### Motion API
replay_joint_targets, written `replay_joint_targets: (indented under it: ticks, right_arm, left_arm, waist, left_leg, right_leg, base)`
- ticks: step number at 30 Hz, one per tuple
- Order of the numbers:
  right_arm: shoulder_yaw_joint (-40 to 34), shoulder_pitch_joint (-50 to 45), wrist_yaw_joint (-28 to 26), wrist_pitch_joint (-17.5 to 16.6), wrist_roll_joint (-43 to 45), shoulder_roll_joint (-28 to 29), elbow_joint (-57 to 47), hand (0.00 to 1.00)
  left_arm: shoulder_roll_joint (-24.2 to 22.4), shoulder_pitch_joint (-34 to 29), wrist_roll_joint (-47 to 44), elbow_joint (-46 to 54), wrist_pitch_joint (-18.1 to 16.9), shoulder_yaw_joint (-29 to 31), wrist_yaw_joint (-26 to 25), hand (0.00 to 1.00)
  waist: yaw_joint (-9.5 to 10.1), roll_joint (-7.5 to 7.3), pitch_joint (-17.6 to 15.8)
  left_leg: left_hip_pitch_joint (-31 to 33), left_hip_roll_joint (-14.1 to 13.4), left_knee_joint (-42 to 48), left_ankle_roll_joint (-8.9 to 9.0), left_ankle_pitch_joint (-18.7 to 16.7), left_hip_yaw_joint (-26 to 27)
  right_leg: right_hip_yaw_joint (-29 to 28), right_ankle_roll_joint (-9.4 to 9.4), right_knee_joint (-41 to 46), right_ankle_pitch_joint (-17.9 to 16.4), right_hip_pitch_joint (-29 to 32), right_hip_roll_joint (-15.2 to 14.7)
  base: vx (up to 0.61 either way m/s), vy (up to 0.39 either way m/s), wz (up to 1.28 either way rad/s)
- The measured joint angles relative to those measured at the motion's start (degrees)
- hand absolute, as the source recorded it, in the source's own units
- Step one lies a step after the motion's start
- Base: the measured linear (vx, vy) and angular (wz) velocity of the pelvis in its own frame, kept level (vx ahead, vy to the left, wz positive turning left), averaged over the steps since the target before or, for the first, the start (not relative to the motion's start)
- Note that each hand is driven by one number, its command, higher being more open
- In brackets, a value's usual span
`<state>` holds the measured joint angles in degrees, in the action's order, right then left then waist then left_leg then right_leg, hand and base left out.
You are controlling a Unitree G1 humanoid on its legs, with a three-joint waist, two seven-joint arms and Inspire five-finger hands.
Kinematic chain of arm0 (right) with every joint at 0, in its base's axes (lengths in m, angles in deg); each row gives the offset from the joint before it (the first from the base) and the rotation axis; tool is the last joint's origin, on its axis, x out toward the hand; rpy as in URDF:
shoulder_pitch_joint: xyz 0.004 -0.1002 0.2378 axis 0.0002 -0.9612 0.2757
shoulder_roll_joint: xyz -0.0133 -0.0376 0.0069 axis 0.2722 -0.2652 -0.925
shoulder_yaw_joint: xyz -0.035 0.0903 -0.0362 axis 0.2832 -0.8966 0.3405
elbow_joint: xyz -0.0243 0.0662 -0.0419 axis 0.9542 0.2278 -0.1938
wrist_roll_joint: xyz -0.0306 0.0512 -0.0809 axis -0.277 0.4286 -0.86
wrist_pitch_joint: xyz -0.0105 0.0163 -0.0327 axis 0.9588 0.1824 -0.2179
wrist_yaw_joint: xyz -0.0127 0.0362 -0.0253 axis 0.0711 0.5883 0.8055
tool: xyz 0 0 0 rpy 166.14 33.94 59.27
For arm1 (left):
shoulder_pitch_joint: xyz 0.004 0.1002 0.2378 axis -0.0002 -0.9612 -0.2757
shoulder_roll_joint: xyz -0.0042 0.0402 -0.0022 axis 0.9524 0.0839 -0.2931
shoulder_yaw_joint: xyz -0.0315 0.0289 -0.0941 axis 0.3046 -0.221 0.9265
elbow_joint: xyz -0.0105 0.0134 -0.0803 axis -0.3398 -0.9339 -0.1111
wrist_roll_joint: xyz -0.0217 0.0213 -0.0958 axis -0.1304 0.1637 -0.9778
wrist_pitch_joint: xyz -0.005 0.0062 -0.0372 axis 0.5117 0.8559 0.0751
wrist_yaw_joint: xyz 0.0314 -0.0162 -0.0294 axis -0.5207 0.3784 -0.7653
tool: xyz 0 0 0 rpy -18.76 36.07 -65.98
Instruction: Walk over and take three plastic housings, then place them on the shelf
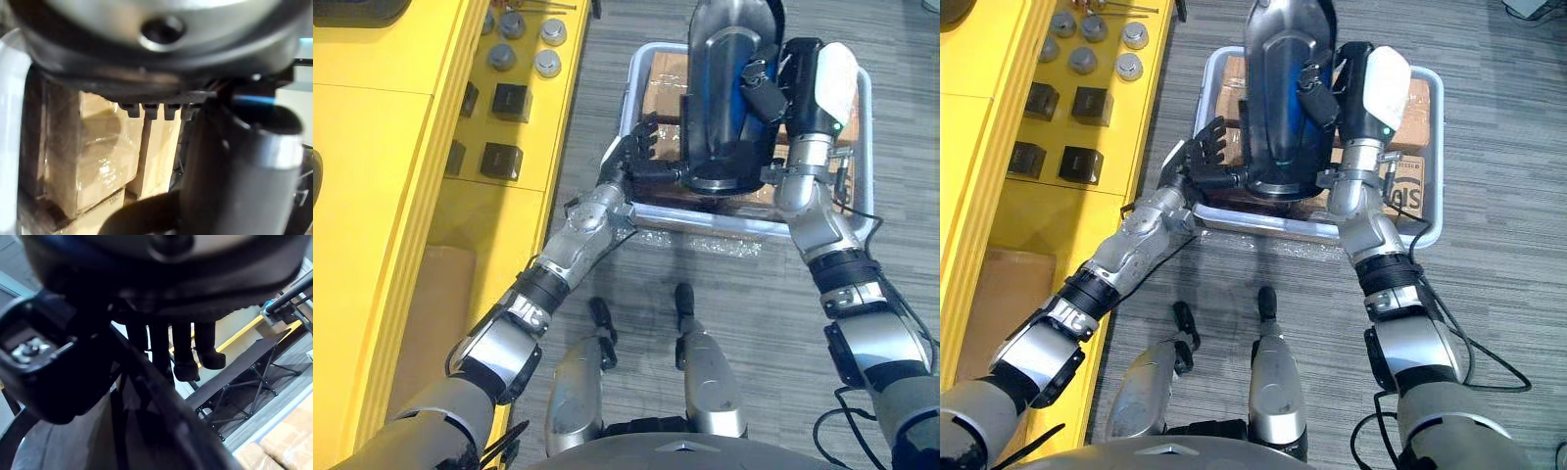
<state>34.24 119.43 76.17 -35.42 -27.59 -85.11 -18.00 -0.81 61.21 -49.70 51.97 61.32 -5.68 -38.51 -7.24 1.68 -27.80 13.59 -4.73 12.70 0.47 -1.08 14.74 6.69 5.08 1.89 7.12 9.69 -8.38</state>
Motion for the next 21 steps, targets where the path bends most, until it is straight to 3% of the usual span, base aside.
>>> replay_joint_targets:
  ticks: [1, 6, 12, 21]
  right_arm:
    - [0.3, -0.6, 0.1, -0.7, -0.5, 0.5, -0.2, 0.00]
    - [3.0, -2.9, 0.1, -2.8, -2.0, 3.6, -0.7, 0.00]
    - [3.1, -6.2, 2.8, -2.8, -1.8, 5.6, -3.7, 0.00]
    - [3.5, -10.7, 4.1, -2.8, -1.5, 8.4, -7.1, 0.00]
  left_arm:
    - [-0.7, 0.3, -0.9, 0.0, 0.0, 0.0, 0.1, 0.00]
    - [-1.8, 2.6, -4.2, -0.2, -0.8, 0.0, 0.4, 0.00]
    - [-1.7, 2.7, -7.8, -0.7, -1.1, -0.5, 1.3, 0.00]
    - [-1.4, -0.1, -9.0, -2.0, -3.2, -1.6, 5.3, 0.00]
  waist:
    - [0.01, 0.00, 0.0]
    - [0.14, -0.02, 0.0]
    - [0.46, -0.37, 0.1]
    - [-0.75, -1.37, 0.3]
  left_leg:
    - [0.0, 0.0, 0.0, 0.01, 0.0, 0.0]
    - [-0.1, 0.0, -0.2, 0.01, 0.0, -0.2]
    - [-0.6, 0.2, -0.6, 0.02, 0.0, -0.2]
    - [-3.3, 0.3, -2.4, 0.20, 0.3, 0.2]
  right_leg:
    - [0.0, 0.01, 0.0, 0.0, 0.0, 0.0]
    - [0.1, 0.02, 0.0, 0.0, -0.1, 0.0]
    - [0.2, 0.06, -1.3, 0.6, -1.2, -0.1]
    - [0.1, 0.04, -2.8, 0.6, -3.5, 0.0]
  base:
    - [0.00, 0.000, 0.00]
    - [0.00, 0.000, 0.00]
    - [0.00, 0.000, 0.00]
    - [0.00, 0.001, -0.01]
